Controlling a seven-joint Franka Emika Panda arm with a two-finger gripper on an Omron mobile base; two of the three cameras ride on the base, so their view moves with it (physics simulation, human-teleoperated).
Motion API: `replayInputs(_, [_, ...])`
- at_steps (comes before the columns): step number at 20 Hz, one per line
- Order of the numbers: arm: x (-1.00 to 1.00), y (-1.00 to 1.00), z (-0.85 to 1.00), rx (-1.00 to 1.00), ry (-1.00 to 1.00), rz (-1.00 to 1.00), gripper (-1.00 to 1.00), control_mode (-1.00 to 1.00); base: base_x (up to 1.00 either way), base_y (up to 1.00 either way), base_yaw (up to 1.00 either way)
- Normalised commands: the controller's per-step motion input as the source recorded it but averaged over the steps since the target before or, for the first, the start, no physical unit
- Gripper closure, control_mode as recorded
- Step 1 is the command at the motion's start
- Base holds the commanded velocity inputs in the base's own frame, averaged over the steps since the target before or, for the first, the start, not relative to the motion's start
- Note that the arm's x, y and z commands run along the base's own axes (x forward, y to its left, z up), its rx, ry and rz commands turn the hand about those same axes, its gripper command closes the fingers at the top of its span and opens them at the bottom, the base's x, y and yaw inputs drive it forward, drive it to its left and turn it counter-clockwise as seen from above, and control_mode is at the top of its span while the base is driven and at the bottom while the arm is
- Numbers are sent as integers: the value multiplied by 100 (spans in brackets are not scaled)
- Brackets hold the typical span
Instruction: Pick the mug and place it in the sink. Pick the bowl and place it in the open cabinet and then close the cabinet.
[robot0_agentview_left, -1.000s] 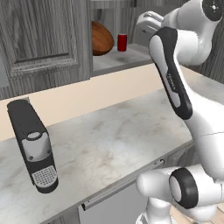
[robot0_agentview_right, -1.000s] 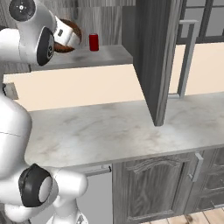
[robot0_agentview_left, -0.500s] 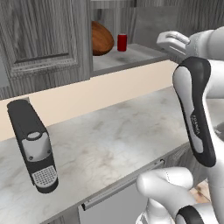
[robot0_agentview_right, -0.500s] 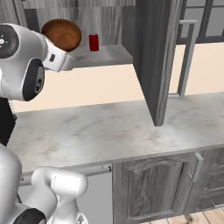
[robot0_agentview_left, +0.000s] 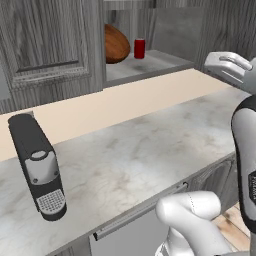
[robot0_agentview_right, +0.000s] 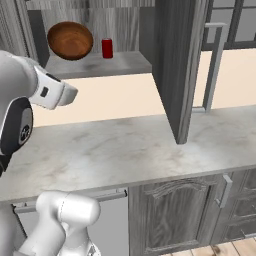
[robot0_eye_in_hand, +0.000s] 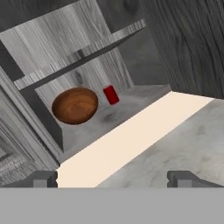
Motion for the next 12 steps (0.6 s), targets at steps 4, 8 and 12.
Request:
replayInputs(4, [-78,-8,0,1,2,0,-100,-100,0,0,0])
replayInputs(8, [-49,-11,0,0,-1,-1,-100,-100,0,0,0])
replayInputs(12, [-38,-42,0,0,-4,-5,-100,-100,0,0,0])
